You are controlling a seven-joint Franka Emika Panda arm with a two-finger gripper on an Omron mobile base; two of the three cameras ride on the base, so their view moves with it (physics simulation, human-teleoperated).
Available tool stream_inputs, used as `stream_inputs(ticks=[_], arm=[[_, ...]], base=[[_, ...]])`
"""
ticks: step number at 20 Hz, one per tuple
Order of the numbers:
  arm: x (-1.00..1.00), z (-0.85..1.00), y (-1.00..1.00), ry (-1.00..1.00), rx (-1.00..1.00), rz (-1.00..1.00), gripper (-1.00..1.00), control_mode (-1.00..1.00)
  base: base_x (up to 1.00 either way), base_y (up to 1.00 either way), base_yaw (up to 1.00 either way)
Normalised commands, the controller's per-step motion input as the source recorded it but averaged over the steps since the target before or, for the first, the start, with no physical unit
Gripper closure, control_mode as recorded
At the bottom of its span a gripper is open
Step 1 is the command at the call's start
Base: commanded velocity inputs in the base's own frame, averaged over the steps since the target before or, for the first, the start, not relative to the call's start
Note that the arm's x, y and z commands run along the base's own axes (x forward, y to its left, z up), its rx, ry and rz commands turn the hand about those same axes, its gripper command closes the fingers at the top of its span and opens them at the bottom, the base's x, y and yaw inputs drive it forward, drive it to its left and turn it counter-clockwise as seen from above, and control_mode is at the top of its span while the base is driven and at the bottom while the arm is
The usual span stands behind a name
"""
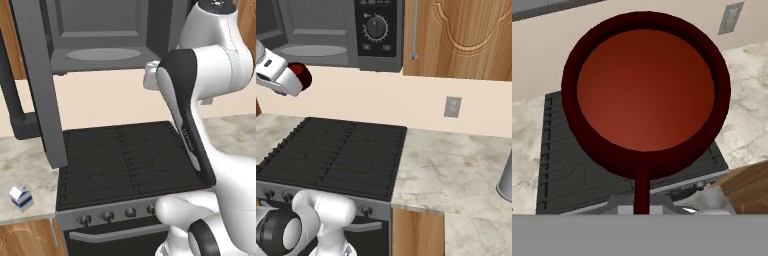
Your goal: Place the microwavable item in the microwave. Then, close the microwave door and press the start button.
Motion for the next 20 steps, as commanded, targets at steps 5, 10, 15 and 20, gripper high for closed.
stream_inputs(ticks=[5, 10, 15, 20], arm=[[0.34, 0.03, 0.04, -0.21, -0.04, 0.04, 1.00, -1.00], [0.08, 0.26, 0.01, -0.33, -0.08, 0.01, 1.00, -1.00], [0.57, 0.26, 0.07, -0.08, -0.01, 0.03, 1.00, -1.00], [0.87, 0.07, 0.17, 0.02, 0.00, 0.08, 1.00, -1.00]], base=[[0.00, 0.00, 0.00], [0.00, 0.00, 0.00], [0.00, 0.00, 0.00], [0.00, 0.00, 0.00]])
